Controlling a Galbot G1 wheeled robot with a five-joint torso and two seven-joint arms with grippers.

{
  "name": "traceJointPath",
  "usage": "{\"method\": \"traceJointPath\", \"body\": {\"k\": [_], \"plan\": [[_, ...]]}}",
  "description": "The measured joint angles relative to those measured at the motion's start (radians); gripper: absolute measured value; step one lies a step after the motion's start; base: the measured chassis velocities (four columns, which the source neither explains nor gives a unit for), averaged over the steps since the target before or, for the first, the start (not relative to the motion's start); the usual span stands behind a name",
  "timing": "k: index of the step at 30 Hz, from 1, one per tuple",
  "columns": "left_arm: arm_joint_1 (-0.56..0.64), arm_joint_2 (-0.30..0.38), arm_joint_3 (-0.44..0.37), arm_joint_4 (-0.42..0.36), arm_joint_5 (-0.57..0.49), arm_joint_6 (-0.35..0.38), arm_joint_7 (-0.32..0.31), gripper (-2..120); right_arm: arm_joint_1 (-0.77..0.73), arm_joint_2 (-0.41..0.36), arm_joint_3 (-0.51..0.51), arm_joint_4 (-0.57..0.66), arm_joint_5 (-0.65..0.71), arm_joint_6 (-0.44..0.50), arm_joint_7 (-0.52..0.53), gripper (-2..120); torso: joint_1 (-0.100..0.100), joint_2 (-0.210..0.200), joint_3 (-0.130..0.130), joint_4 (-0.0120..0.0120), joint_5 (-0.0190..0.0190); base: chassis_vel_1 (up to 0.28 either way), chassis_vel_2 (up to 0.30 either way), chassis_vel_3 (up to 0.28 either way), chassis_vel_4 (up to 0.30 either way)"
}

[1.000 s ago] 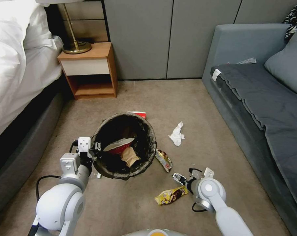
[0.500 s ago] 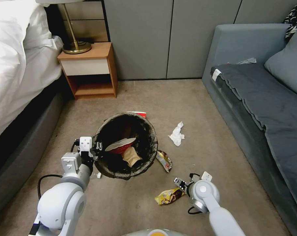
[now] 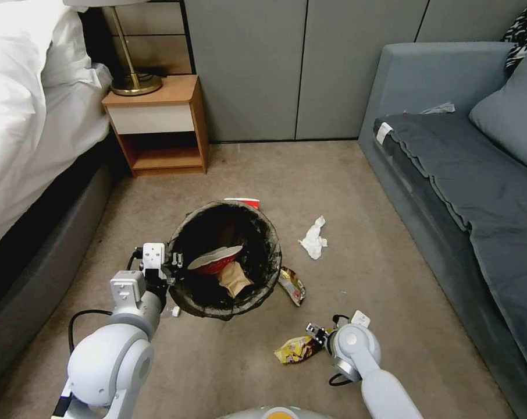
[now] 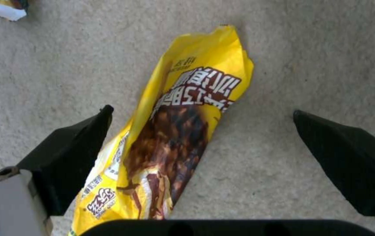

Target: Pick up the trash bin, then pick up the garbage from the floor and place it into the trash bin.

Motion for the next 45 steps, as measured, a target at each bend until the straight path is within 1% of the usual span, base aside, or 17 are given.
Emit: {"method": "traceJointPath", "body": {"k": [10,12,13,15,16,18,19,22,24,26,27,29,30,34,35,36,45], "plan": [[0.0,0.002,0.001,-0.001,0.002,0.0,0.003,0,0.005,0.004,0.001,-0.013,-0.013,-0.002,-0.011,97,0.0,0.0,0.0,0.0,-0.0001,0.0,0.0,0.0,0.0],[0.0,0.001,0.003,-0.001,0.004,-0.001,0.004,0,0.011,0.006,-0.004,-0.017,-0.016,-0.002,-0.011,86,0.0,0.0,0.0,0.0,0.0,0.0,0.0,0.0,0.0],[0.0,0.001,0.003,-0.001,0.004,-0.001,0.004,0,0.011,0.006,-0.004,-0.017,-0.016,-0.002,-0.011,86,0.0,0.0,0.0,0.0,0.0,0.0,0.0,0.0,0.0],[0.002,0.001,0.002,-0.001,0.004,-0.001,0.006,0,0.013,0.011,-0.008,-0.023,-0.022,-0.002,-0.01,74,0.0,0.0,0.0,0.0,0.0,0.0,0.0,0.0,0.0],[0.002,0.001,0.002,-0.001,0.004,-0.001,0.006,0,0.013,0.011,-0.008,-0.023,-0.022,-0.002,-0.01,74,0.0,0.0,0.0,0.0,0.0,0.0,0.0,0.0,0.0],[0.002,0.003,-0.002,-0.005,-0.001,-0.001,0.006,0,0.012,0.013,-0.012,-0.022,-0.029,-0.002,-0.008,63,0.0,0.0,0.0,-0.0001,-0.0005,0.0,0.0,0.0,0.0],[0.002,0.003,-0.002,-0.005,-0.001,-0.001,0.006,0,0.012,0.013,-0.012,-0.022,-0.029,-0.002,-0.008,63,0.0,0.0,0.0,-0.0001,-0.0005,0.0,0.0,0.0,0.0],[0.002,0.002,-0.003,-0.008,-0.008,0.002,0.004,0,0.006,0.013,-0.015,-0.013,-0.037,-0.002,-0.004,47,0.0,0.0,0.0,-0.0007,-0.0009,0.0,0.0,0.0,0.0],[0.002,0.0,-0.002,-0.008,-0.008,0.002,0.003,0,0.006,0.013,-0.015,-0.013,-0.038,-0.002,-0.002,44,0.0,0.0,0.0,-0.0007,-0.0008,0.0,0.0,0.0,0.0],[0.001,-0.001,-0.001,-0.008,-0.006,0.002,0.002,0,0.007,0.01,-0.014,-0.013,-0.039,-0.006,-0.001,34,0.0,0.0,0.0,0.0,-0.0002,0.0,0.0,0.0,0.0],[0.001,-0.001,-0.001,-0.008,-0.006,0.002,0.002,0,0.007,0.01,-0.014,-0.013,-0.039,-0.006,-0.001,34,0.0,0.0,0.0,0.0,-0.0002,0.0,0.0,0.0,0.0],[0.0,-0.001,-0.003,-0.007,-0.006,0.002,0.002,0,0.003,0.008,-0.014,-0.012,-0.041,-0.01,0.003,26,0.0,0.0,0.0,0.0005,0.0002,0.0,0.0,0.0,0.0],[0.0,-0.001,-0.003,-0.007,-0.006,0.002,0.004,0,0.003,0.008,-0.014,-0.012,-0.043,-0.012,0.004,19,0.0,0.0,0.0,0.0005,0.001,0.0,0.0,0.0,0.0],[-0.001,-0.002,-0.003,-0.006,-0.006,0.003,0.004,0,0.005,0.008,-0.015,-0.015,-0.044,-0.013,0.004,11,0.0,0.0,0.0,0.0004,0.001,0.0,0.0,0.0,0.0],[-0.001,-0.002,-0.003,-0.006,-0.006,0.004,0.003,0,0.006,0.008,-0.016,-0.016,-0.044,-0.013,0.005,3,0.0,0.0,0.0,0.0004,0.0008,0.0,0.0,0.0,0.0],[-0.001,-0.002,-0.003,-0.006,-0.007,0.005,0.003,0,0.006,0.008,-0.016,-0.016,-0.046,-0.014,0.007,0,0.0,0.0,0.0,0.0002,0.0006,0.0,0.0,0.0,0.0],[0.0,0.001,-0.011,-0.014,-0.017,0.022,-0.013,0,0.003,0.005,-0.015,-0.011,-0.051,-0.016,0.012,0,0.0,0.0,0.0,0.0,0.0001,0.0,0.0,0.0,0.0]]}}
